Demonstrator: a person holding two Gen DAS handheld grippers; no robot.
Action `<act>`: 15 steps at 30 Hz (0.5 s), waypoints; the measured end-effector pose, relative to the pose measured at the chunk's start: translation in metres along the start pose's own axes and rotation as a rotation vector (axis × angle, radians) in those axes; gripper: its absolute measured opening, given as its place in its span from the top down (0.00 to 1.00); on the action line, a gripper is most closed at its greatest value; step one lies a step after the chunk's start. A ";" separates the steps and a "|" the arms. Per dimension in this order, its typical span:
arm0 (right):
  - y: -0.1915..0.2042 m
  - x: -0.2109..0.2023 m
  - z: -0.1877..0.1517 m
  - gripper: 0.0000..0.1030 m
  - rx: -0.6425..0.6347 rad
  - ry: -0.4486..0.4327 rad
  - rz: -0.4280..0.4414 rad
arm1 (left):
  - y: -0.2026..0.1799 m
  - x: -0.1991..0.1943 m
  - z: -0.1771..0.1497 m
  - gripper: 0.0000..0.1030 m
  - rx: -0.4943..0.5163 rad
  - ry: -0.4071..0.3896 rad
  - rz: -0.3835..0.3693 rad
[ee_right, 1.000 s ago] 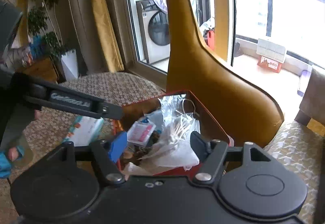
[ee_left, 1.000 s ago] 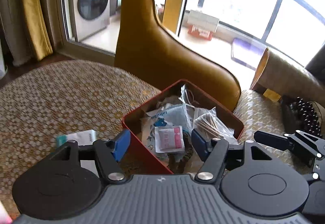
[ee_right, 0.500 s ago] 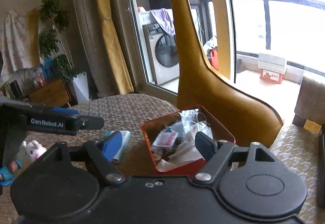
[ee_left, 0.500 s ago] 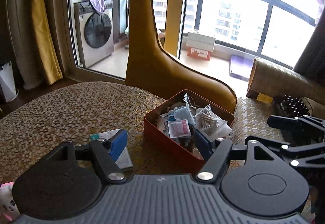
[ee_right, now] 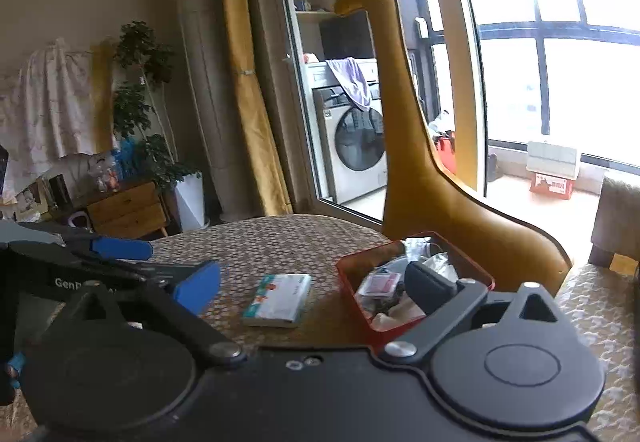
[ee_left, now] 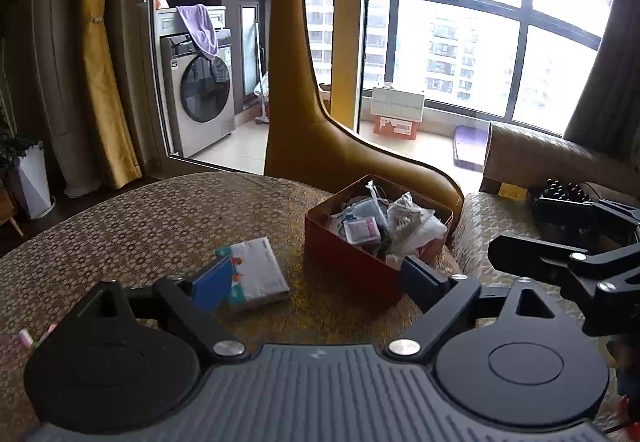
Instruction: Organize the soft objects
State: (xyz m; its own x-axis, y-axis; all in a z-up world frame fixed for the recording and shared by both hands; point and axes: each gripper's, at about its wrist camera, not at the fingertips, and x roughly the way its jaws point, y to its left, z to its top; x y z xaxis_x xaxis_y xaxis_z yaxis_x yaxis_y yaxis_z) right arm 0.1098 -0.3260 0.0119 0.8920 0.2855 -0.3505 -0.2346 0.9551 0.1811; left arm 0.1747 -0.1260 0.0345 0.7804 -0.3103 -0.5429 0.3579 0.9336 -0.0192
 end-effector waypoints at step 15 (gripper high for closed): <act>0.022 -0.035 -0.030 0.00 0.056 -0.051 0.009 | 0.002 -0.054 -0.043 0.04 -0.015 -0.065 0.034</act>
State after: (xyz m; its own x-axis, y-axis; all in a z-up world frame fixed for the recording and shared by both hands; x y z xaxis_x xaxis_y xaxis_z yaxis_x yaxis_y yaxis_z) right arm 0.0621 -0.3123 0.0009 0.9089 0.2885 -0.3012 -0.2221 0.9460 0.2360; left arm 0.1109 -0.0999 0.0276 0.8238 -0.2887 -0.4878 0.3233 0.9462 -0.0140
